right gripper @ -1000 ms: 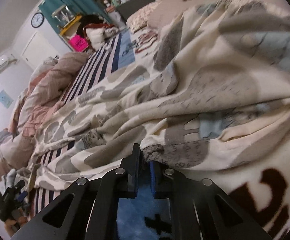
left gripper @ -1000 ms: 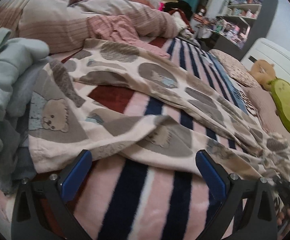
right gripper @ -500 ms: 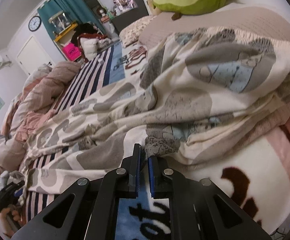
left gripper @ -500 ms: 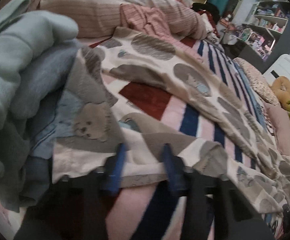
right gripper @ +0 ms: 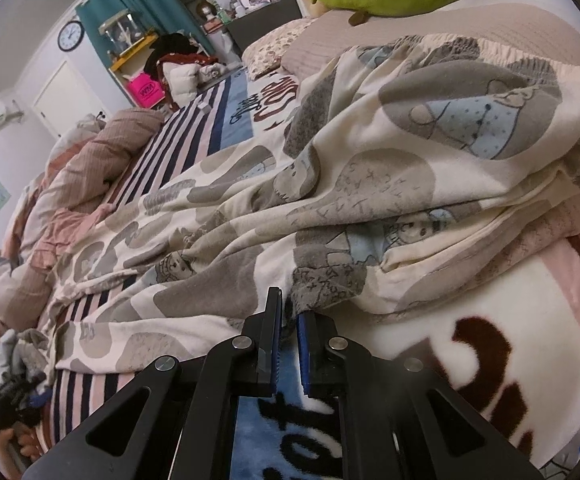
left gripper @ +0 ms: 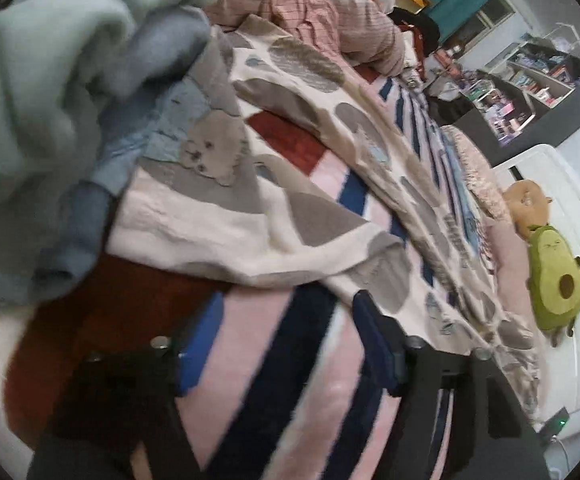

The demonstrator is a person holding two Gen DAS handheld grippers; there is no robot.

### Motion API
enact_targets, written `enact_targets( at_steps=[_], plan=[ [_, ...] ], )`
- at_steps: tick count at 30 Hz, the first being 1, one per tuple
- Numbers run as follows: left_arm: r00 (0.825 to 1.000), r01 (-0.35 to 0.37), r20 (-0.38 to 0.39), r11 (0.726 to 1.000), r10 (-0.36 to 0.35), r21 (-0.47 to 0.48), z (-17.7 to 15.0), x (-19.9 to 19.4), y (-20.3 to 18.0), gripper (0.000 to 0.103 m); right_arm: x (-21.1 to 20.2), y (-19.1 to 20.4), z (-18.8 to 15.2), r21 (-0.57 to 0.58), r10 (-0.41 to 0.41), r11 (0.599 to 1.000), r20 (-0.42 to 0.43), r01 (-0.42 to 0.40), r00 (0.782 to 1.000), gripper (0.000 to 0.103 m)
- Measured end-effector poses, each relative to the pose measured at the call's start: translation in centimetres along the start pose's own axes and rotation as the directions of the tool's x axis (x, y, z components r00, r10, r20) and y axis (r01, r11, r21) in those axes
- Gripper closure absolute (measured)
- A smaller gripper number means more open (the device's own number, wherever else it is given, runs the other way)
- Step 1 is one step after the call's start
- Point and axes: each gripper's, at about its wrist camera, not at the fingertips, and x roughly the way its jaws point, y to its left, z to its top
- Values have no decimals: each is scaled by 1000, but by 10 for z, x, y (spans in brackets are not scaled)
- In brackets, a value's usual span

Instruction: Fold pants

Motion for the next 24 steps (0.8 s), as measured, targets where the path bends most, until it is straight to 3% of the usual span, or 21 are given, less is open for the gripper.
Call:
enact_targets(
  at_steps=[7, 8, 9, 10, 12, 14, 16, 20, 24],
  plan=[
    [997, -49, 63, 999, 49, -17, 21, 19, -4, 43, 2, 1, -1, 15, 25, 1000, -41, -24, 999, 95],
    [995, -70, 74, 997, 71, -14, 24, 21, -4, 60, 2, 0, -2, 27, 34, 999, -48, -32, 998, 90],
    [992, -94, 85, 996, 94, -8, 27, 22, -5, 80, 2, -1, -3, 39, 45, 998, -57, -43, 997, 74],
    [991, -96, 90, 995, 96, -10, 30, 23, -2, 88, 2, -1, -4, 51, 60, 997, -69, -56, 996, 60],
    [991, -85, 103, 996, 85, -5, 33, 20, 0, 96, 5, 2, -8, 76, 116, 991, -106, -108, 988, 56],
    [989, -85, 124, 996, 80, 34, 32, 11, -5, 97, 10, 4, -9, 99, 151, 985, -120, -140, 981, 54],
    [984, -94, 156, 992, 80, 85, 31, -5, -12, 98, 16, 4, -6, 117, 141, 985, -117, -127, 983, 43],
    [957, -198, 244, 969, 158, 151, 30, -38, -16, 99, 31, 1, 1, 180, 110, 980, -105, -90, 988, 42],
    [943, -247, 267, 955, 199, 161, 31, -56, -7, 99, 33, -3, 6, 222, 64, 974, -62, -49, 996, 47]
  ],
)
